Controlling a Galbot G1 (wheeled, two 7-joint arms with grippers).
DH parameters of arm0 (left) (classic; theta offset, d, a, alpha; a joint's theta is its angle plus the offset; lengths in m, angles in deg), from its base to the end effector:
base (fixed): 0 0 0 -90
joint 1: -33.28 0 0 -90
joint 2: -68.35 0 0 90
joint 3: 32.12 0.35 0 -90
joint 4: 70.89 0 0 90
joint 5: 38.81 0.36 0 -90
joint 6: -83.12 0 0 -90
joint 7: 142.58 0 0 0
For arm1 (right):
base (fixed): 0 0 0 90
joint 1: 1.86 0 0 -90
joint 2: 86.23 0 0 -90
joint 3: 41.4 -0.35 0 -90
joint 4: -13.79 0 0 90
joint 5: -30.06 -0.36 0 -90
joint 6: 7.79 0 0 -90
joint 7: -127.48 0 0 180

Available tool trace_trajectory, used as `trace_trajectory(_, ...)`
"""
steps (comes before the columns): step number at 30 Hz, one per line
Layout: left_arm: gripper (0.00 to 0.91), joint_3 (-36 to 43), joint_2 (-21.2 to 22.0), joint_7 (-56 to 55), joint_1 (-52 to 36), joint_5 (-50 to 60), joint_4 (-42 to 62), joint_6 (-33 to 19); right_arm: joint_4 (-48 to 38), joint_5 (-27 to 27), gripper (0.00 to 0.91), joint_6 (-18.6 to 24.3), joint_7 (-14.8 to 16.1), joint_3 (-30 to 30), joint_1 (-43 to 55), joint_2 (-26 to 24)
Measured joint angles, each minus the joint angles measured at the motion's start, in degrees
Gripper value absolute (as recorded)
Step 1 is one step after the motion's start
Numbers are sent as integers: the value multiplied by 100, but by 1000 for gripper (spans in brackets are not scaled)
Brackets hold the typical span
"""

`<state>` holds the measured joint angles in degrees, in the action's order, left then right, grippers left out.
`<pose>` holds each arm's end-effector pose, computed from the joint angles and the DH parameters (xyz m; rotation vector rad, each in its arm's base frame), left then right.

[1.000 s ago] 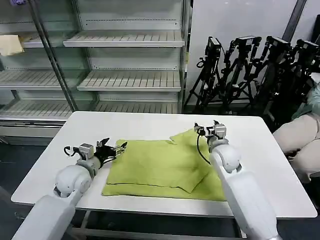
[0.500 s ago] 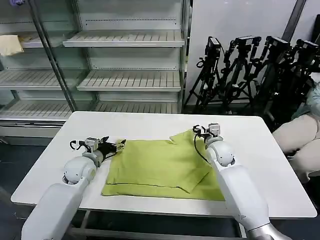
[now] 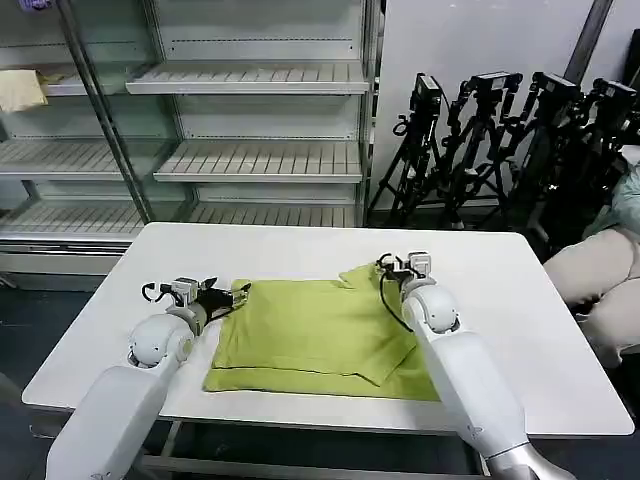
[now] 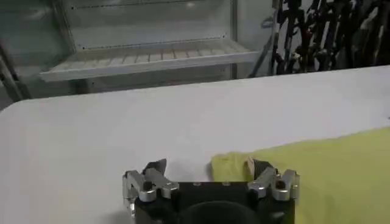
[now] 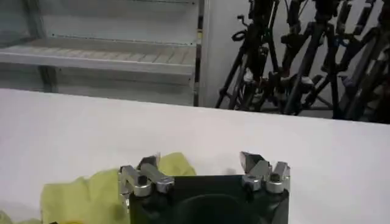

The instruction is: Fold and organize the clothes.

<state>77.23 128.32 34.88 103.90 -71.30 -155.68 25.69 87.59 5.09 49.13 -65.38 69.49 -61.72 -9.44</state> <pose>0.4488 0.0887 -0.2564 -0.2540 -2.6485 -0.1255 0.5136 0.0171 -0.2414 0.0992 -2.7097 0.0718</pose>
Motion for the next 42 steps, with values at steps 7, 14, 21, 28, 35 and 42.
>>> trace_trajectory(7,151,21,8,25,-43,24,59,17,-183,-37,0,2,27,1,61,83)
trace_trajectory(14,10,20,4,117,4,69,46,-10,-326,-146,0,23,60,-3,77,151)
trace_trajectory(21,10,4,30,206,43,72,40,-12,-357,-248,0,22,139,-5,83,170)
trace_trajectory(28,10,-26,15,269,57,66,6,-6,-374,-247,0,102,234,2,71,172)
trace_trajectory(35,10,-75,65,331,101,66,-13,-84,-289,-244,0,353,314,14,2,144)
trace_trajectory(42,10,-155,5,382,191,-73,-176,-226,122,-314,0,464,281,-20,-186,9)
